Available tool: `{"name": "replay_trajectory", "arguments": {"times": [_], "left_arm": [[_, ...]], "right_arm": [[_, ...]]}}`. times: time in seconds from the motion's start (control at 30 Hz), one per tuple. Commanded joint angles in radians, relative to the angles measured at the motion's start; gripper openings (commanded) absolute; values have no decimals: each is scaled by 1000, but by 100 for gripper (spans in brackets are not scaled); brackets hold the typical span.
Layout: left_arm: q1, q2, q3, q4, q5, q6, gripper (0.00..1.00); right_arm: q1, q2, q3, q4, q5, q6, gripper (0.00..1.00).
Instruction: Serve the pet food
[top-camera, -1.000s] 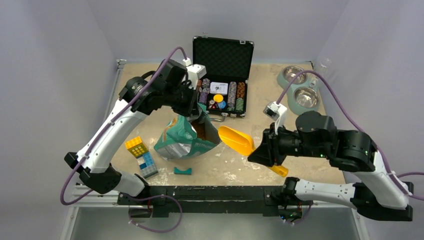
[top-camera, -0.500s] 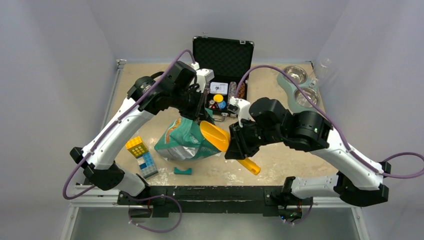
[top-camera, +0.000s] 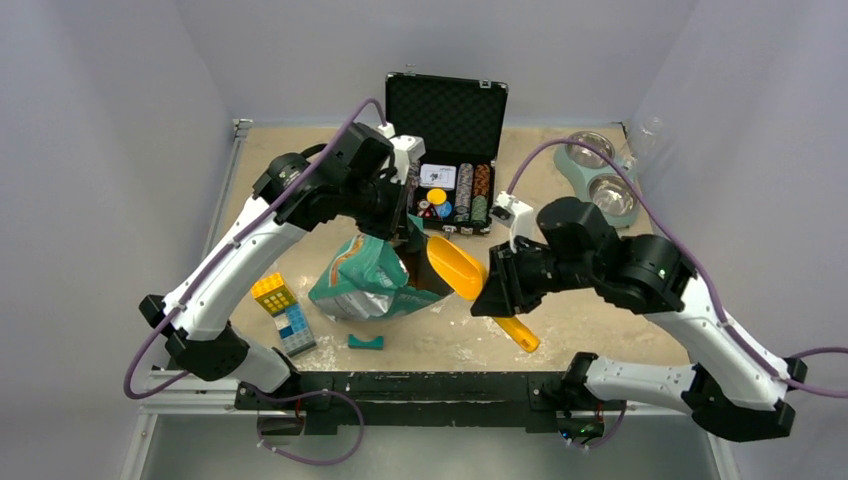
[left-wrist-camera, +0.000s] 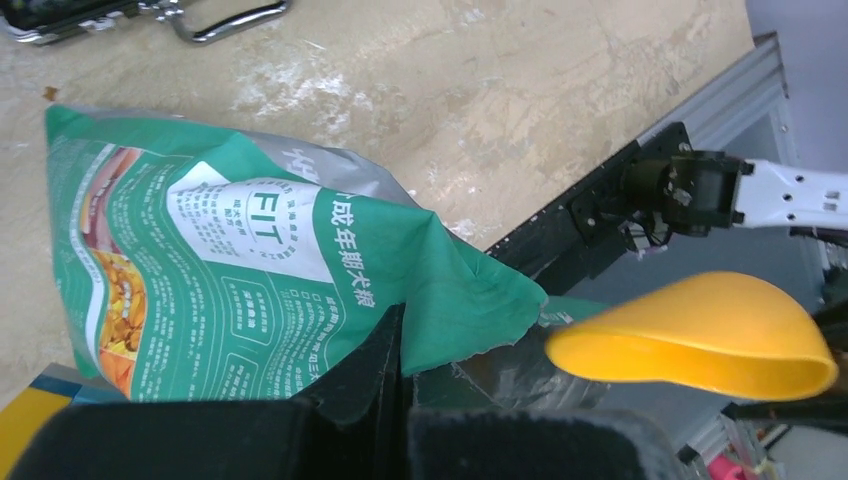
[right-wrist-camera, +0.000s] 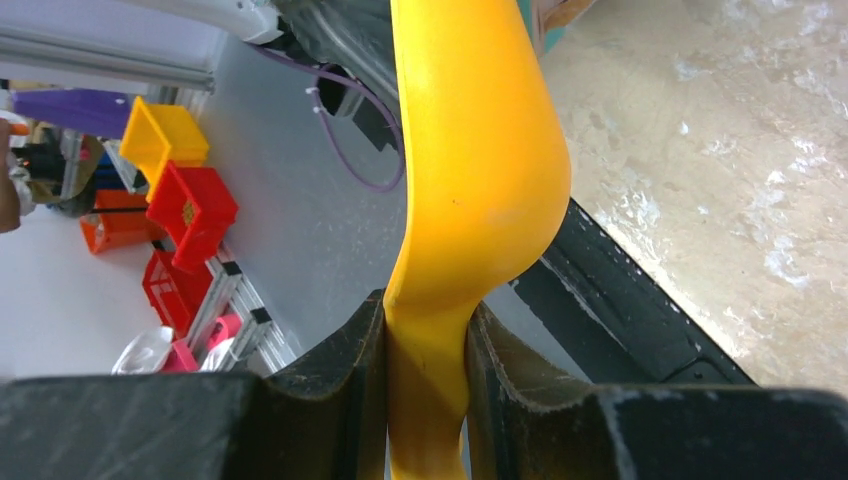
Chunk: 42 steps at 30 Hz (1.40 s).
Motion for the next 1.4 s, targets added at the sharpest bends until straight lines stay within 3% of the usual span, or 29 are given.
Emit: {"name": "replay_trajectory", "arguments": {"times": [0.0,0.13,0.23,0.33,0.43,0.63,0.8,1.0,1.07,1.17,1.37], "left_arm": [[6,-37,75,-37,-284,-90,0],[18,-107,61,-65,-499,-168,0],[28,-157,48,-36,-535,-155,0],[29,-172,65,-27,-543,-123,0],[29,-145,137,-41,-521,-60,0],[43,-23,372,-199,-608,-64,0],[55,34,450,-245,-505,-107,0],[54,7,398,-266,-485,-108,0],[55,-2,381,-272,-481,-103,0],[55,1,387,-284,-468,-90,0],[55,1,393,-279,-450,-87,0]], "right_arm": [[-25,-163,-107,217,-84,18,0],[-58,-236,-231,252,117,62,0],[-70,-222,-383,307,332,48,0],[-79,-162,-586,514,407,13,0],[-81,-33,-724,769,449,-22,0],[-36,311,-769,1135,558,-104,0],[93,517,-734,1270,737,-112,0],[107,625,-759,1351,713,-54,11],[125,636,-775,1379,716,-64,26],[152,630,-813,1404,716,-73,36],[227,620,-889,1443,754,-47,43]]}}
